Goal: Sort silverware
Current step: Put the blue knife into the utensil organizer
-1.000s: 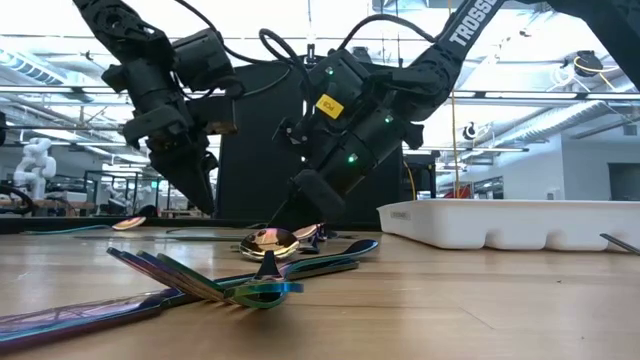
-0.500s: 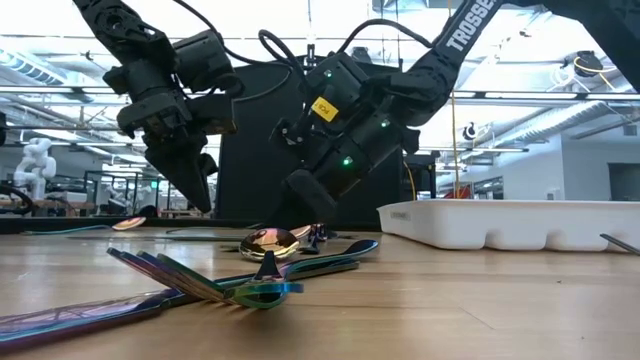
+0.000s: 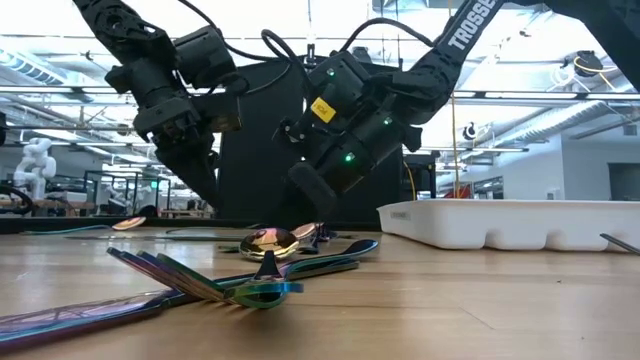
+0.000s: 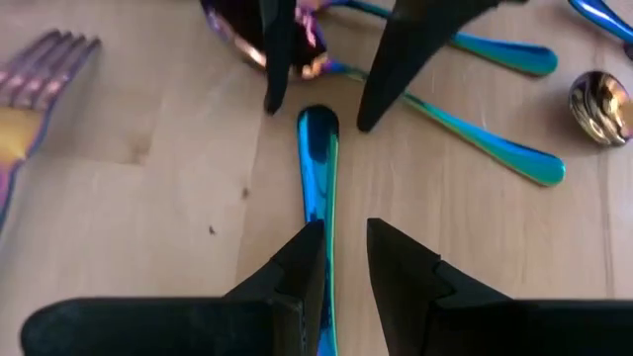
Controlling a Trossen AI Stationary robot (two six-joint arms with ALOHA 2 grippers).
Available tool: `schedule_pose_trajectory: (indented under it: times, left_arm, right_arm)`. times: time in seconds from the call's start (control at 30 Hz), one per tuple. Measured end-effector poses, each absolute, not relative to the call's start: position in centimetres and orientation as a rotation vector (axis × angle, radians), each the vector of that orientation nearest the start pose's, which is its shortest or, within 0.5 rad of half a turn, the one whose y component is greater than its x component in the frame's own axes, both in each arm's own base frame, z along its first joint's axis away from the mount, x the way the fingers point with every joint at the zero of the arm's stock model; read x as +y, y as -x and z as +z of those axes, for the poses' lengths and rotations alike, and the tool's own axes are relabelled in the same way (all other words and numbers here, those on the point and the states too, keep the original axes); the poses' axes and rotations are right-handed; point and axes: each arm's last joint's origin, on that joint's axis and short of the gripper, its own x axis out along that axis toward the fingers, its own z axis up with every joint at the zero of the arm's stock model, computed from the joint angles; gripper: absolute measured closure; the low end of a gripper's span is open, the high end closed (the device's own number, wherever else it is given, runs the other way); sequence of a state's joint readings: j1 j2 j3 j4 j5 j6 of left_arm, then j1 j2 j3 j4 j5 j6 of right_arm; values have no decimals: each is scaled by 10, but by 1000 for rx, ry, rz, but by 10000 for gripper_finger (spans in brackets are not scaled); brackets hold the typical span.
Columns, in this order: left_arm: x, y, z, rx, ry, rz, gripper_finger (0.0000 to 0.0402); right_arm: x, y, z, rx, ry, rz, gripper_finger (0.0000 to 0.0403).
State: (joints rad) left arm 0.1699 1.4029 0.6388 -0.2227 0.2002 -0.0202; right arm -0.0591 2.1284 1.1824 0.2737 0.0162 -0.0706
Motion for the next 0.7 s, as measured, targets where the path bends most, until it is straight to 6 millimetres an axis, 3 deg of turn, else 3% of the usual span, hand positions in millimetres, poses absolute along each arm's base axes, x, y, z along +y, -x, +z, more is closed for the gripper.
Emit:
schedule_pose_trajectory:
  times: [0.33,0.7]
  left_arm:
    - [37,-247,159,948,185,2,322]
    - [36,-241,155,1022,197,3,322]
  right_arm:
    - [-42,-430,94,630,-45,14,246]
    - [-30,-431,85,666,30,4,293]
